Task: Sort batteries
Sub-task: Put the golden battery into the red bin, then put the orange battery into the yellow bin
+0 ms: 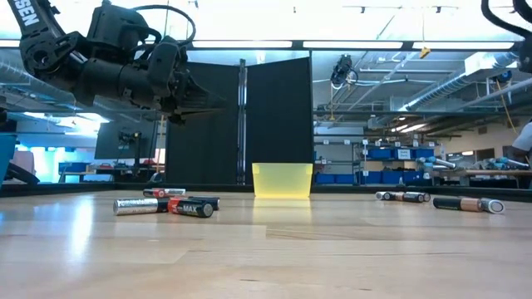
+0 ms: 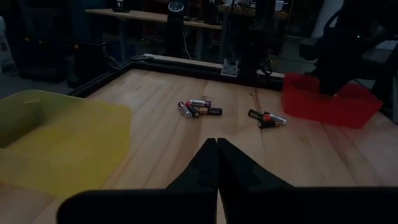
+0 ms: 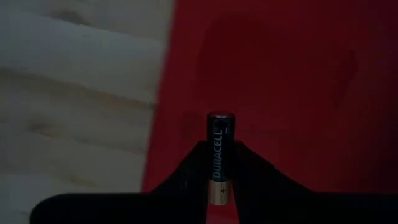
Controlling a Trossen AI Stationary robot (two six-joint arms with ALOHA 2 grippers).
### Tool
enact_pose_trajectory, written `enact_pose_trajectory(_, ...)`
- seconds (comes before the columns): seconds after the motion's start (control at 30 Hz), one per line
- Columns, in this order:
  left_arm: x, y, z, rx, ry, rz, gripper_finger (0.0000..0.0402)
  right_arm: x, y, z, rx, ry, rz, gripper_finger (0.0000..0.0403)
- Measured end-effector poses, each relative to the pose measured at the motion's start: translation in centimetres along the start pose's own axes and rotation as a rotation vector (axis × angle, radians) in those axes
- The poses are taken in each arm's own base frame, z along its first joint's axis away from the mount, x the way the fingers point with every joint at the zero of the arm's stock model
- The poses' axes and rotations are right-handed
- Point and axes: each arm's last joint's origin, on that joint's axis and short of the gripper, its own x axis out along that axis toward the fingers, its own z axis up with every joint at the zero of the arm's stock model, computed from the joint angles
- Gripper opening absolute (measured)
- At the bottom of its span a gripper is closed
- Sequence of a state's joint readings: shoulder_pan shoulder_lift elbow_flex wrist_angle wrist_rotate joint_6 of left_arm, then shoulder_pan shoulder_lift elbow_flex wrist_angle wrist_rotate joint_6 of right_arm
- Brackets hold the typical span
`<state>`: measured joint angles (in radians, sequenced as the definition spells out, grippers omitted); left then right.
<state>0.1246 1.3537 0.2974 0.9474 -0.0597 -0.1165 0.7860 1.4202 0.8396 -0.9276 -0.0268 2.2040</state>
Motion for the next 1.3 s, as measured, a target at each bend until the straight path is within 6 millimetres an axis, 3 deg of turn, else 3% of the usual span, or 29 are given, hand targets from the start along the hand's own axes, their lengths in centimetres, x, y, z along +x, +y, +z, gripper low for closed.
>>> enact_pose_trajectory(0.37, 0.0, 0.0, 0.0, 0.000, 0.000, 0.000, 0.0006, 2.6, -1.4, 1.0, 0.107, -0.011, -0.061, 0.0058)
enact_pose_trajectory(0.83, 0.0, 0.0, 0.1, -0.015, -0.006, 0.004, 0.0006, 3.9, -2.0, 1.5, 0.110, -0.005, -0.053, 0.0117)
enact_pose_trajectory(1.07, 0.0, 0.0, 0.0, -0.015, -0.006, 0.004, 0.0006, 3.2, -1.7, 1.2, 0.083, 0.009, -0.073, 0.0128)
enact_pose_trajectory(1.3, 0.0, 0.0, -0.1, -0.015, 0.007, -0.007, 0.0006, 0.0, -0.5, 0.0, 0.004, 0.054, -0.101, 0.0130)
